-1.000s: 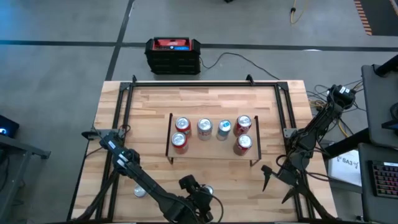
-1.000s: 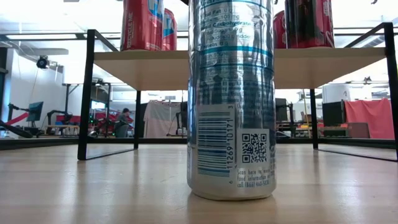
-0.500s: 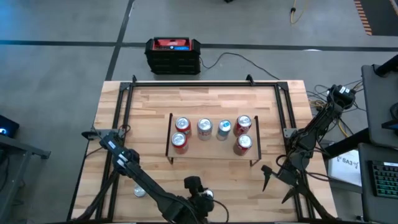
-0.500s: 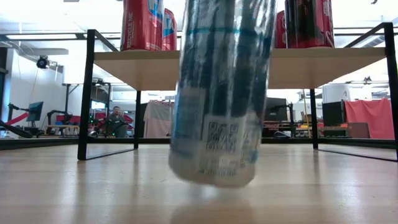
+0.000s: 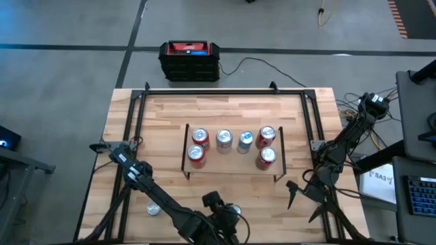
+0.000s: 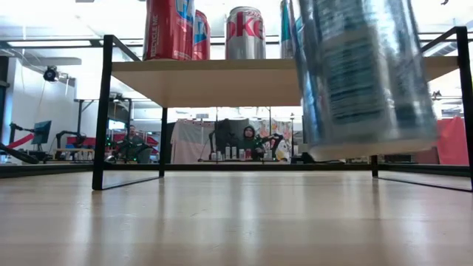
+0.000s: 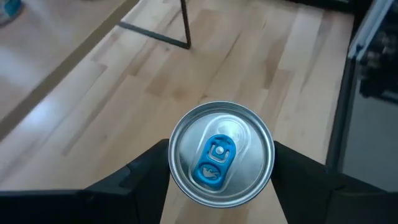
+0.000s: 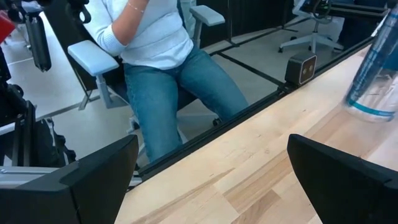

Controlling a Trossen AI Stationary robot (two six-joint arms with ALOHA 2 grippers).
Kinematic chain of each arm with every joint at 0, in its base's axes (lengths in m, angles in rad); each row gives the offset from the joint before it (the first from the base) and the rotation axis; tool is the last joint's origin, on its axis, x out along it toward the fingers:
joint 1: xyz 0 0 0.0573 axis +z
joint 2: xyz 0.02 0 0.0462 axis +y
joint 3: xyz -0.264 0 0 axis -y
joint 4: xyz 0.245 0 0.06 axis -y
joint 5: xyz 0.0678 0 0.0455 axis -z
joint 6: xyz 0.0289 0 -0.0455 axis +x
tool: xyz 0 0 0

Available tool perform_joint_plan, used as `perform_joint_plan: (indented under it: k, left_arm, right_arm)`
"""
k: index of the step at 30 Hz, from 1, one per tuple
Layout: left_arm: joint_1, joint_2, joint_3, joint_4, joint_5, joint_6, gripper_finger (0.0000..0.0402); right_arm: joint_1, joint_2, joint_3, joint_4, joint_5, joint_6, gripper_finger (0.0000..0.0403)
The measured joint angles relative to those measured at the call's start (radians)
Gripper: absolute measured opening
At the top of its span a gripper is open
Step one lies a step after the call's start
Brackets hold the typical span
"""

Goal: Place canned beverage on shelf
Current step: Put the blue soda can on the shelf

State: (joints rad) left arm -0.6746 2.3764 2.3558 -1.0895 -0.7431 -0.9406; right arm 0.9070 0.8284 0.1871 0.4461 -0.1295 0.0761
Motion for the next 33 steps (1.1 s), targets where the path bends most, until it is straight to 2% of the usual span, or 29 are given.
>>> perform_joint_plan:
  k: [11, 18, 26, 33]
  left_arm:
    - [0.035, 0.005, -0.009, -0.016, 0.052, -0.409, 0.0230]
    - [0.036, 0.008, -0.015, -0.148, 0.048, -0.624, 0.0230]
    - [0.028, 0.008, -0.015, -0.281, 0.018, -0.787, 0.0231]
    - [0.019, 0.008, -0.015, -0.306, 0.022, -0.863, 0.0231]
  right_arm:
    - [0.000, 0.000, 0.000, 0.000, 0.000, 0.000, 0.0400]
    - [0.000, 0.000, 0.000, 0.000, 0.000, 0.001, 0.0400]
    - [0.000, 0.000, 0.000, 0.000, 0.000, -0.001, 0.0400]
    - [0.000, 0.000, 0.000, 0.000, 0.000, -0.001, 0.0400]
